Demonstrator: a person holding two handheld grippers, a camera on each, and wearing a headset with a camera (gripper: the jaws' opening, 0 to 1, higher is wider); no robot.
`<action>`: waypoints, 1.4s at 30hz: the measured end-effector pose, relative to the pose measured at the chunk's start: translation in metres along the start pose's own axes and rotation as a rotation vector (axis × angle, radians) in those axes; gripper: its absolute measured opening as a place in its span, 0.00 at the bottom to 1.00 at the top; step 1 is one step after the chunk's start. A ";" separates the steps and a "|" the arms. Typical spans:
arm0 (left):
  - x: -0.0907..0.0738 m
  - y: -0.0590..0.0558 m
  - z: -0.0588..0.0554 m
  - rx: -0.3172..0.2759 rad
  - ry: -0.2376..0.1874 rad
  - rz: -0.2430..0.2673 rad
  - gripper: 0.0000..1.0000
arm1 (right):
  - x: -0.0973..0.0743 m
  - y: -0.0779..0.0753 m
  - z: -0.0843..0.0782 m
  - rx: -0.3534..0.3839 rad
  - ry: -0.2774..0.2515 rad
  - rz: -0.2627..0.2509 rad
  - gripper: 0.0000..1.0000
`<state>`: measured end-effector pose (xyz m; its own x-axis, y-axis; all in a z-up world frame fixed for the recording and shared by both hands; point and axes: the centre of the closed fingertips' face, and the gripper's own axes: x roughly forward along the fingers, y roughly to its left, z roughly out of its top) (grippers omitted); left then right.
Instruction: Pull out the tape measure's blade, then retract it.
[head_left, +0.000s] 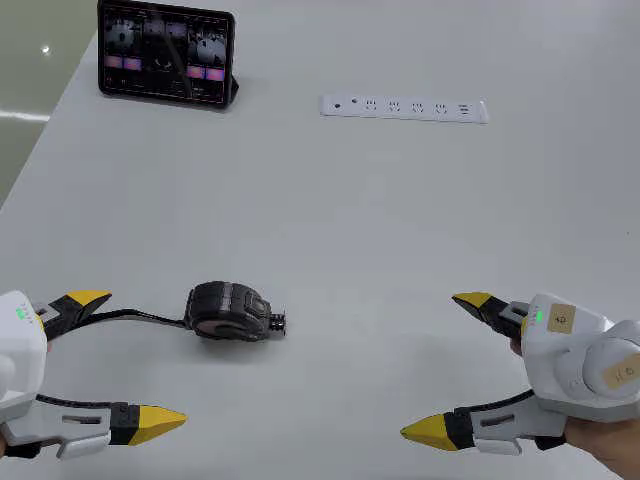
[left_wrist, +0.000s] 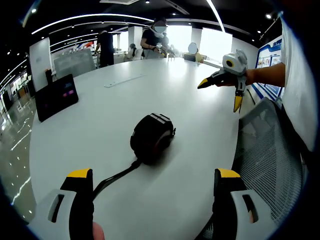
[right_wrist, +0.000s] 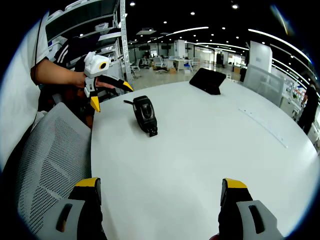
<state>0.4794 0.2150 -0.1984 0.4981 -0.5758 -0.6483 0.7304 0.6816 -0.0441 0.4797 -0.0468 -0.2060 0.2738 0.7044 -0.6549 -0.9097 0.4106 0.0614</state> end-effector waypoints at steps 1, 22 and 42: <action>0.000 0.000 0.000 0.000 0.000 -0.001 0.99 | 0.000 0.000 0.000 0.000 0.000 0.000 0.99; 0.007 -0.001 0.008 0.037 0.013 -0.039 0.99 | 0.007 -0.004 0.006 -0.020 0.003 0.020 0.99; 0.019 0.001 0.022 0.125 0.046 -0.092 0.95 | 0.019 -0.005 0.019 -0.063 0.006 0.053 0.99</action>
<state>0.4996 0.1945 -0.1944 0.4064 -0.6104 -0.6799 0.8261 0.5634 -0.0120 0.4955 -0.0242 -0.2048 0.2226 0.7208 -0.6565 -0.9408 0.3353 0.0491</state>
